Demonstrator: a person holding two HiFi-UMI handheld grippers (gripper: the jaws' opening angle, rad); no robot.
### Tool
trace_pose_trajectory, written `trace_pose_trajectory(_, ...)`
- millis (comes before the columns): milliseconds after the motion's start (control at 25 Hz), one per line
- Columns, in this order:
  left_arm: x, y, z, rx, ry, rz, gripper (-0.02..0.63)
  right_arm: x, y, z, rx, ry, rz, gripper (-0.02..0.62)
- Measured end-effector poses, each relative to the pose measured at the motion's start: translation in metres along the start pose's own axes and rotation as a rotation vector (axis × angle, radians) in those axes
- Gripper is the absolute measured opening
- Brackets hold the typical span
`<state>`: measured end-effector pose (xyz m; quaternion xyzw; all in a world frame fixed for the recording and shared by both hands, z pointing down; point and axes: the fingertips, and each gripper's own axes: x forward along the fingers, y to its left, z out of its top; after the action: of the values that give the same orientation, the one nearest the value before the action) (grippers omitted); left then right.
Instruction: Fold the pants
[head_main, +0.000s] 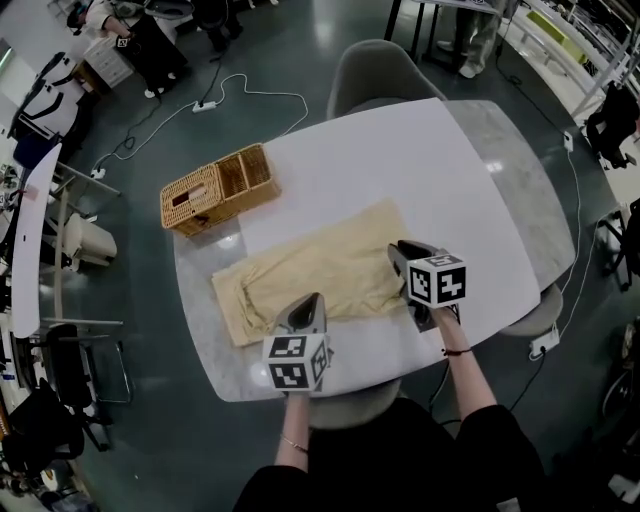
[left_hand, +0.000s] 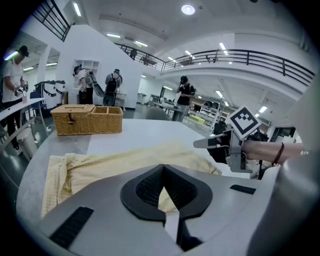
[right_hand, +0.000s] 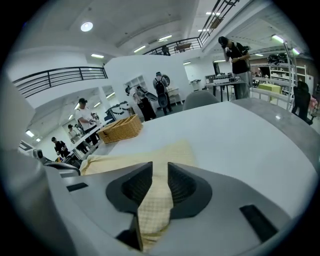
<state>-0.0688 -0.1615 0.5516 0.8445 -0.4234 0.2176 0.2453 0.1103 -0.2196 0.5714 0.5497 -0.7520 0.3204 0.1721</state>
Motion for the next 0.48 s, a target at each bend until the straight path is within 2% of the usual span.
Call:
trace_pose_trajectory(40, 0.003, -0.001, 0.0, -0.001, 0.004, -0.001, 0.008, 0.002, -0.005, -0.002, 0.009, 0.008, -0.004, 0.079)
trace_pose_trajectory(480, 0.018, -0.005, -0.003, -0.01, 0.042, -0.005, 0.008, 0.022, -0.05, -0.023, 0.052, 0.093, -0.085, 0.202)
